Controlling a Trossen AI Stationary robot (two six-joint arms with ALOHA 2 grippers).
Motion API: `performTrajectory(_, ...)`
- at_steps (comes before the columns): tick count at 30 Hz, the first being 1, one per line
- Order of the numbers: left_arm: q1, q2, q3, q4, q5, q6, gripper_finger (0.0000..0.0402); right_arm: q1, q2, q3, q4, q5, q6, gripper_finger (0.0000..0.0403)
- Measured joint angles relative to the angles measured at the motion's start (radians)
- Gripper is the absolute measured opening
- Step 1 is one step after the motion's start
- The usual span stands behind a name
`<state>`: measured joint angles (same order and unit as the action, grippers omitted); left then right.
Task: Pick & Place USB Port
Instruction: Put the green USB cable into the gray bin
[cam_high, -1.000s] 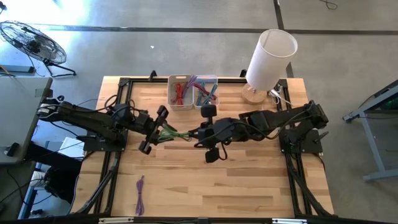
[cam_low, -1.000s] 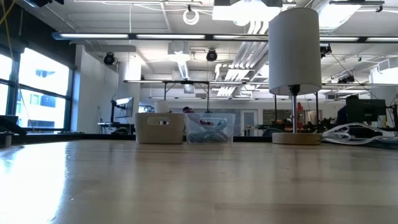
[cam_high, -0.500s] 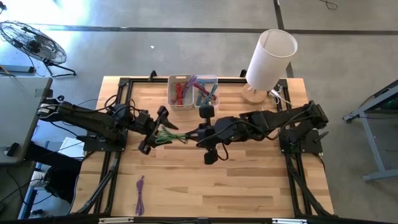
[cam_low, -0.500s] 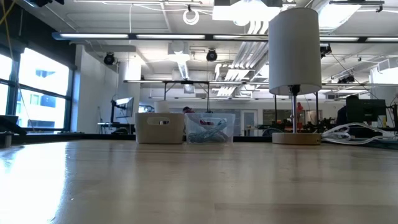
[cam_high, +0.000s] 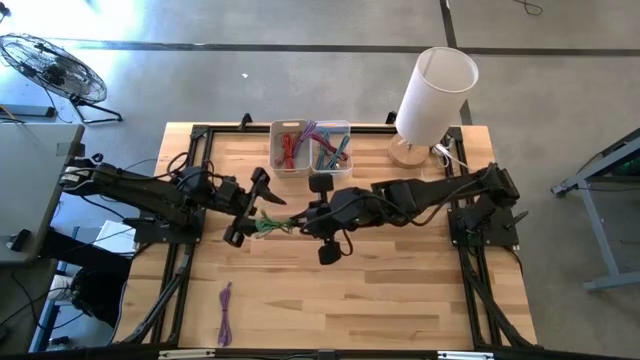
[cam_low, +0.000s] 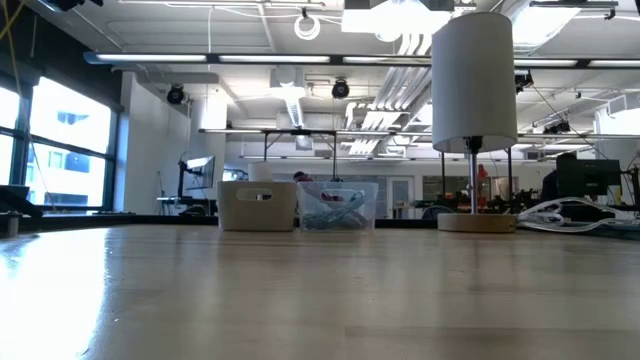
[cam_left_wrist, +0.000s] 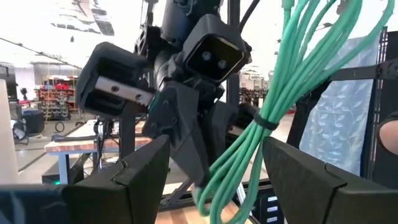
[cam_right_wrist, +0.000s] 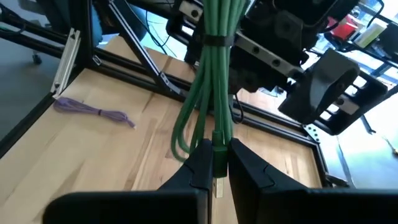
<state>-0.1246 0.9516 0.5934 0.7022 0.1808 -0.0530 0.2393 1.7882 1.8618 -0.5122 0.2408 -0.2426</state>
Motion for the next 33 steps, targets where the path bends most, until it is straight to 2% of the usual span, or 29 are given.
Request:
performTrajectory(13,0.0,0.0,0.0,0.006,0.069,0.0,0.0255,-0.056,0.0,0.0,0.002,-0.013,0.007,0.0021)
performTrajectory(26,0.0,0.0,0.0,0.004,-0.062,0.104,0.0254,-0.072,0.0,0.0,0.001,-0.054,0.002,0.0021)
performTrajectory(30,0.0,0.0,0.0,0.005,-0.061,0.135,0.0227,-0.076,0.0,0.0,-0.001,-0.06,0.002,0.0021)
performTrajectory(33,0.0,0.0,0.0,0.006,-0.049,0.136,0.0173,-0.08,0.0,0.0,-0.012,-0.062,0.002,0.0021)
